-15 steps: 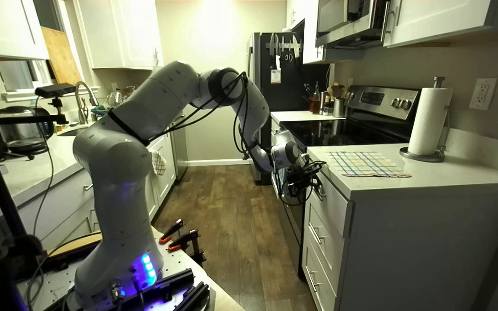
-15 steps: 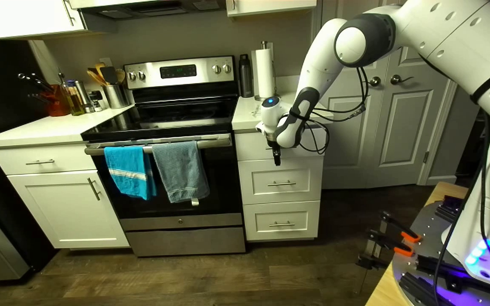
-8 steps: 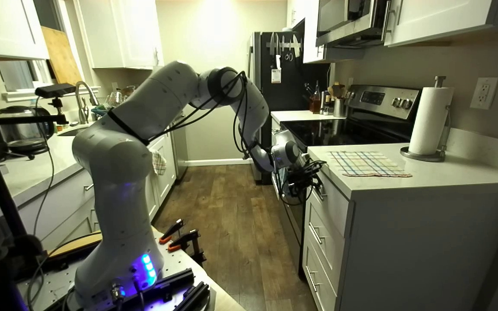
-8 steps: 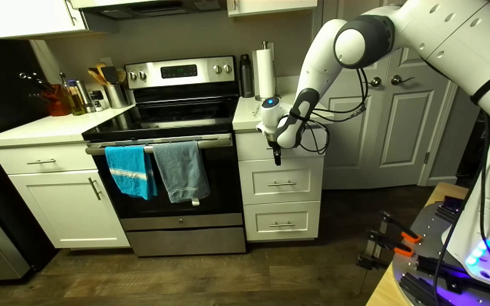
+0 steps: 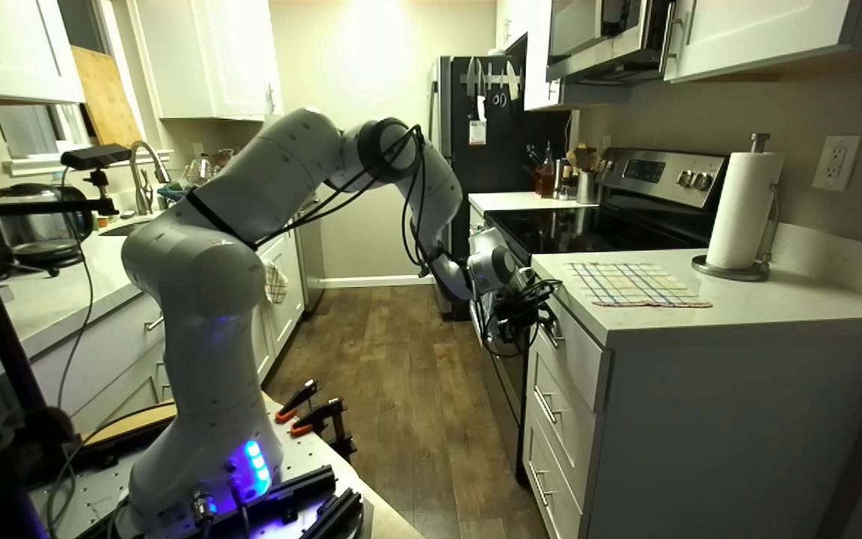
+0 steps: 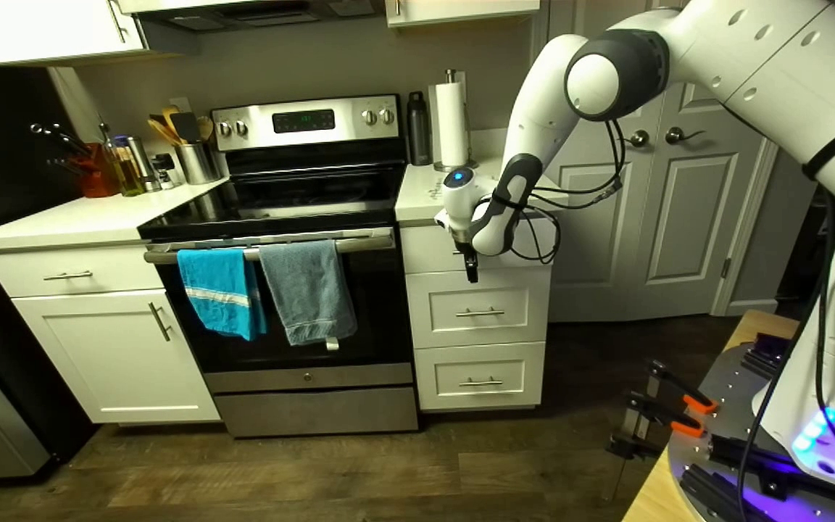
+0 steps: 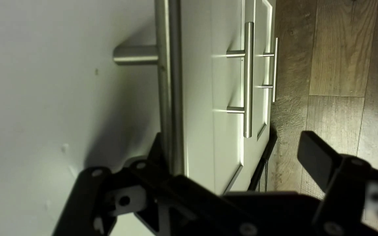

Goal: Open the drawer

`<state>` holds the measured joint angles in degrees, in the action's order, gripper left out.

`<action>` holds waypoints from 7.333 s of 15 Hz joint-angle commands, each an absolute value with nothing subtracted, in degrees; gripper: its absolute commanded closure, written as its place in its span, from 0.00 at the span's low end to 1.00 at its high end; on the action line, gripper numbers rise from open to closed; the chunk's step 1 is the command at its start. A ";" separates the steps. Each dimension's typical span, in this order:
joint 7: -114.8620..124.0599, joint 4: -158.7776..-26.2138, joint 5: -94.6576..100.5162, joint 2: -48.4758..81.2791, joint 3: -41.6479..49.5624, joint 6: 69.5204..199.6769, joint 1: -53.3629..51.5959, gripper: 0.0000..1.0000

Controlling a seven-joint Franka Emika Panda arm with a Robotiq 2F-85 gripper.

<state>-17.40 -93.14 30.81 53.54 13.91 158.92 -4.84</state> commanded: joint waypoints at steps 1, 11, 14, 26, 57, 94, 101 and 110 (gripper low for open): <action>-17.94 -98.46 31.70 53.22 9.44 162.58 -5.87 0.00; -19.28 -102.47 37.09 51.16 8.22 165.88 -4.25 0.00; -19.44 -102.78 37.12 50.93 7.74 165.37 -3.98 0.00; -19.45 -103.46 38.49 50.81 8.01 165.32 -3.90 0.00; -13.84 -103.53 44.00 50.92 9.50 167.58 -5.01 0.00; -13.59 -99.88 63.92 50.14 15.25 165.81 -4.05 0.00; -10.48 -99.96 65.51 52.78 14.91 167.09 -7.07 0.00; -8.33 -104.12 71.61 51.44 16.20 172.49 -7.62 0.00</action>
<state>-10.48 -98.63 67.62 51.32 16.91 167.06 -4.76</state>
